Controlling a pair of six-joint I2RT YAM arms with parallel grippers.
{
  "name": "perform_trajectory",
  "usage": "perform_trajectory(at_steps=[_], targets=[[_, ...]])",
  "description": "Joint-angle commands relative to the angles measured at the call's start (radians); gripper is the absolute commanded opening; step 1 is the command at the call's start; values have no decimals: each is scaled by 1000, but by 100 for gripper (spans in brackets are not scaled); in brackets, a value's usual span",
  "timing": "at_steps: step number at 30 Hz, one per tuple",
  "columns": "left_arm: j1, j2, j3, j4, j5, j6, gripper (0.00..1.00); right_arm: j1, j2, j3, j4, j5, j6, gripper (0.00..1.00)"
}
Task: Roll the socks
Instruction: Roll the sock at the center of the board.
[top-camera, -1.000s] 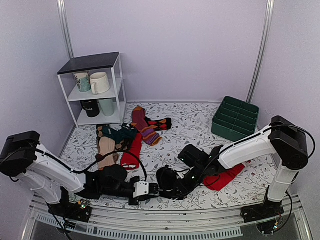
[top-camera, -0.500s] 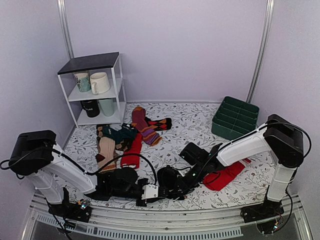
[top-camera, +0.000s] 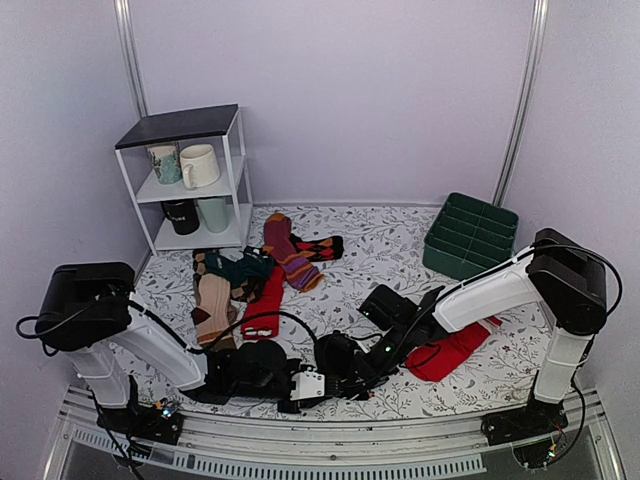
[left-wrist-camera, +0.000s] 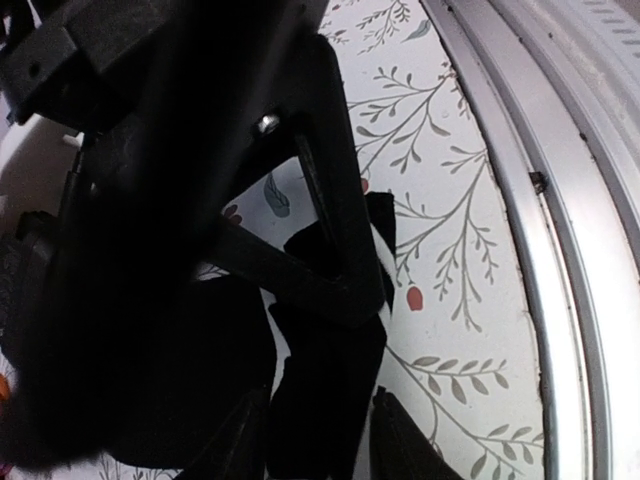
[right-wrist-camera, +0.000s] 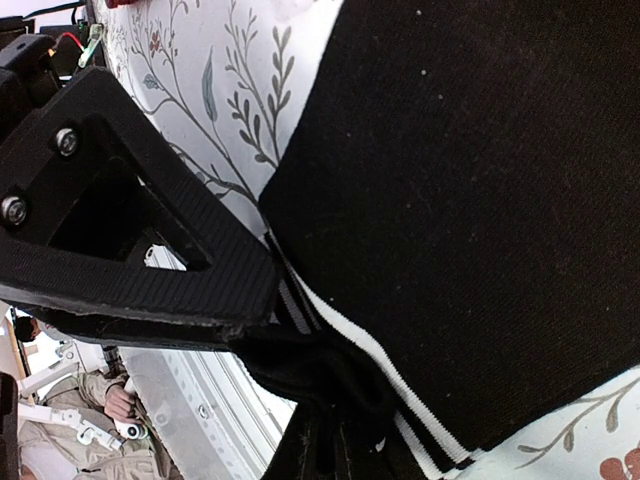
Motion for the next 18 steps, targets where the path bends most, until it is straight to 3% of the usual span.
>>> perform_trajectory(at_steps=[1,10,18], targets=[[-13,2,24,-12,-4,1,37,0,64,-40,-129,58,6,8],[-15,0,37,-39,19,-7,41,0,73,-41,-119,51,14,8],[-29,-15,15,36,19,-5,41,-2,74,-47,-116,51,18,8]])
